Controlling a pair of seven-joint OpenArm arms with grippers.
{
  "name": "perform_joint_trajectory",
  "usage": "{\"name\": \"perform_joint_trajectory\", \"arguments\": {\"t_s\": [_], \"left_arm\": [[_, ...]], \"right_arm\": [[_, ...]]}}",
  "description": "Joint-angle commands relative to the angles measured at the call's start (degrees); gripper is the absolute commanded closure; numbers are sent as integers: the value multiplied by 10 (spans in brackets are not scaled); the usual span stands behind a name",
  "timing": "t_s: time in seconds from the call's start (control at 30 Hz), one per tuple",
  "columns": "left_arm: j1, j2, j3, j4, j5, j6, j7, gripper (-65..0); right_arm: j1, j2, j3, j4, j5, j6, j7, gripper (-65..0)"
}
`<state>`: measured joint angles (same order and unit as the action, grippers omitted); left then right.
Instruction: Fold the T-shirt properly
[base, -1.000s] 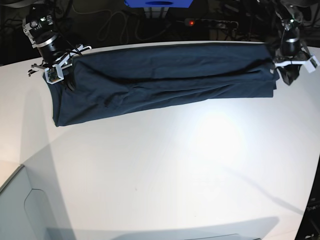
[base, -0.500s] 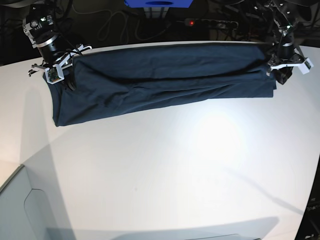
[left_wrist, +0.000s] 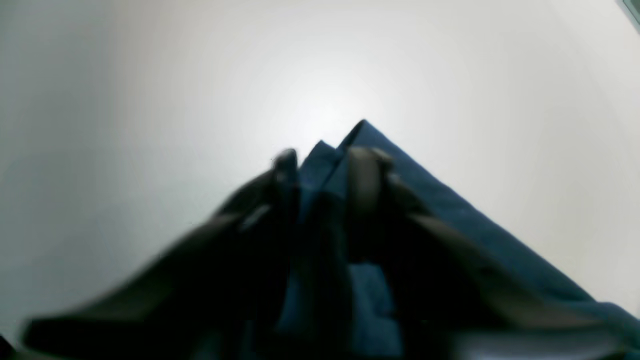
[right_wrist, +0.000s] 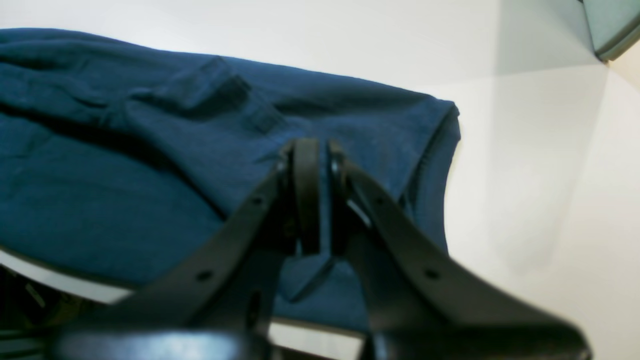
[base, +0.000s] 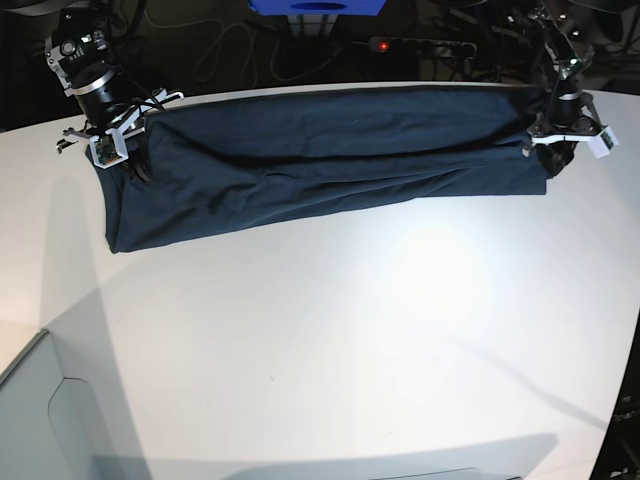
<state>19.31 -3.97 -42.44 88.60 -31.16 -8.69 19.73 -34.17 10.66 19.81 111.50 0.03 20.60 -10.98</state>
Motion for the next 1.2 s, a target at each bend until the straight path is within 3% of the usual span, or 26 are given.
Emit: {"name": "perform_joint_trajectory", "arguments": {"t_s": [0.0, 0.07, 0.23, 0.37, 0.47, 0.57, 0.67, 0.8, 0.97, 1.1, 1.17], "left_arm": [[1, -6, -2, 9, -4, -5, -12, -76], [1, -6, -2, 10, -4, -2, -12, 0], [4, -6, -6, 16, -5, -3, -12, 0], [21, -6, -6, 49, -9, -5, -12, 0], [32, -6, -6, 85, -10, -5, -12, 0], [38, -6, -6, 115, -10, -5, -12, 0], [38, -5, -6, 124, -10, -5, -12, 0], [38, -5, -6, 122, -10, -5, -12, 0], [37, -5, -6, 118, -10, -5, -12, 0], [33, -5, -6, 118, -8, -4, -12, 0], [32, -5, -6, 118, -7, -4, -12, 0]], "right_arm": [[2, 7, 4, 10, 3, -1, 14, -2], [11, 7, 4, 10, 3, -1, 14, -2], [14, 7, 4, 10, 3, -1, 7, -2], [45, 7, 3, 14, 3, 3, -45, -2], [79, 7, 4, 14, 3, 61, -102, -2], [128, 7, 5, 12, 2, 112, -197, -2], [171, 7, 5, 5, 2, 136, -276, -32], [202, 7, 4, -3, 2, 148, -335, -130], [206, 8, -1, -3, 2, 150, -339, -240], [211, 36, -49, -27, 2, 190, -340, -249], [212, 48, -70, -47, 2, 194, -336, -252]]}}
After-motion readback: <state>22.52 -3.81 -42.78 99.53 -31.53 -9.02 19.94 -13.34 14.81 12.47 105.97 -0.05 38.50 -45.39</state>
